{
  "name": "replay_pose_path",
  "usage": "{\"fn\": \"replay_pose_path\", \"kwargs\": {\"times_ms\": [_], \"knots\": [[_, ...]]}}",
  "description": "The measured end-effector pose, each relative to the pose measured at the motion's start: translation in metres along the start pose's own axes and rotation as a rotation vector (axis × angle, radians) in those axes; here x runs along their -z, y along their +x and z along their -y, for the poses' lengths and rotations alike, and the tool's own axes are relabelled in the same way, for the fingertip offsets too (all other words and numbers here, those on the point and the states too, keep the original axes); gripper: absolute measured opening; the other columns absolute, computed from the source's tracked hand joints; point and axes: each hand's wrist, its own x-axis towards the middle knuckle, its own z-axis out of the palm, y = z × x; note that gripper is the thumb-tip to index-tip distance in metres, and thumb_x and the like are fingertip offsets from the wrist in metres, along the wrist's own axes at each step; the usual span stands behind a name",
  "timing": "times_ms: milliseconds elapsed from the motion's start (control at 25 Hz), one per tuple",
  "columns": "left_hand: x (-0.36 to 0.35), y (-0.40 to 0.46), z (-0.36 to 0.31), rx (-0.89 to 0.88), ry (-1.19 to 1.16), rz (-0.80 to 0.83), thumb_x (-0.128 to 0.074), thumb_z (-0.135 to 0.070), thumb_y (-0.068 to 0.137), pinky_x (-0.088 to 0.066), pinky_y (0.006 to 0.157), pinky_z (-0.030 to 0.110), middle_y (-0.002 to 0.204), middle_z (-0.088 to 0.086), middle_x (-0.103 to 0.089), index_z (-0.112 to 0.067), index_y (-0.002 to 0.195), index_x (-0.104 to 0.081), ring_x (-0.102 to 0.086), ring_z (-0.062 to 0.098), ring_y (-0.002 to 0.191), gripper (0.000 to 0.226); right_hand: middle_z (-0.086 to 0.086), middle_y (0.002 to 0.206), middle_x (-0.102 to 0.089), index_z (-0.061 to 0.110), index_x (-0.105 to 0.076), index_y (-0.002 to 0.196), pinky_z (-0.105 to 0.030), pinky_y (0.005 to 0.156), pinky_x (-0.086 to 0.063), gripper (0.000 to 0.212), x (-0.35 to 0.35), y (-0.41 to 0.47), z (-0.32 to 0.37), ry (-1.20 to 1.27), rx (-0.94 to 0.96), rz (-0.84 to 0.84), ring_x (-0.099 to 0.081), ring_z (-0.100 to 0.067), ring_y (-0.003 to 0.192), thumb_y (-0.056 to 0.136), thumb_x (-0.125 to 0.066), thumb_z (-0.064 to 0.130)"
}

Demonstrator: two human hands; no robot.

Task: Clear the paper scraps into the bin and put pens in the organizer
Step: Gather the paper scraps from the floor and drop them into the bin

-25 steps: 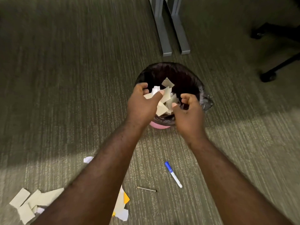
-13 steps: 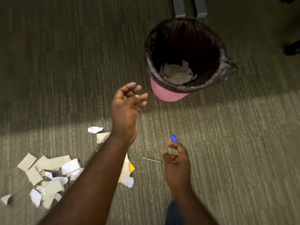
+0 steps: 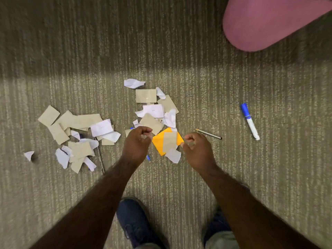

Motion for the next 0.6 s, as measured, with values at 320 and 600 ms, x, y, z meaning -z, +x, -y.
{"fn": "replay_pose_path", "kwargs": {"times_ms": [320, 600], "knots": [[-0.019, 0.005, 0.06, -0.284, 0.253, 0.076, -0.061, 0.0, 0.077, -0.035, 0.082, 0.018, 0.105, 0.008, -0.06, -0.008, 0.107, -0.06, -0.054, 0.017, 0.098, 0.032, -0.006, 0.103, -0.047, 0.017, -0.056, 0.097, -0.034, 0.078, -0.045, 0.037, -0.072, -0.023, -0.043, -0.208, -0.055, -0.045, -0.05, -0.024, 0.093, 0.07, -0.078, 0.031], [-0.009, 0.032, 0.05, -0.268, 0.331, -0.055, -0.064, -0.007, 0.079, -0.049, 0.086, 0.042, 0.115, 0.014, -0.052, -0.009, 0.119, -0.052, -0.053, 0.027, 0.103, 0.041, -0.003, 0.106, -0.047, 0.019, -0.05, 0.105, -0.04, 0.076, -0.05, 0.05, -0.071, -0.021, -0.047, -0.193, -0.003, -0.14, -0.052, -0.024, 0.093, 0.067, -0.08, 0.03]]}}
